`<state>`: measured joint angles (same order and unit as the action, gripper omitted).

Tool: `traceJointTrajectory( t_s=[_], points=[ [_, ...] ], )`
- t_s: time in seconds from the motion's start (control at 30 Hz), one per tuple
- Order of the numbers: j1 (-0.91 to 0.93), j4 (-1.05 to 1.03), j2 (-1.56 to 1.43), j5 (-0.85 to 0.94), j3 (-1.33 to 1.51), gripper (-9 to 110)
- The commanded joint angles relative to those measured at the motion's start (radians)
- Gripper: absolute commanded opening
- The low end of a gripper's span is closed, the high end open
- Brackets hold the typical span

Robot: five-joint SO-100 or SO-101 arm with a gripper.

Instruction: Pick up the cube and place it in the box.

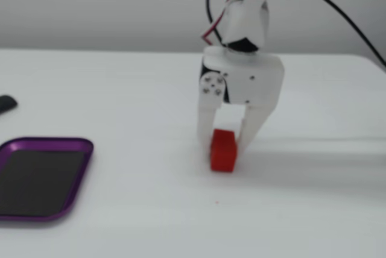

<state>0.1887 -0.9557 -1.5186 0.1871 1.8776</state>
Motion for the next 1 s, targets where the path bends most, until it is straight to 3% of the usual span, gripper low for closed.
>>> traceJointTrajectory(
  t_s=[0.0,0.27,0.47,0.63,0.97],
  points=[
    [-0.012,-0.014,-0.066,0.003,-0.069,-1],
    [-0.032,-0.02,-0.31,0.002,-0.167,-1],
    [-0.11,0.236,-0.38,0.002,-0.16,-1],
    [-0.209,0.494,-0.284,0.002,-0.16,-1],
    [-0.279,0.54,0.137,-0.009,-0.388,-1]
  ],
)
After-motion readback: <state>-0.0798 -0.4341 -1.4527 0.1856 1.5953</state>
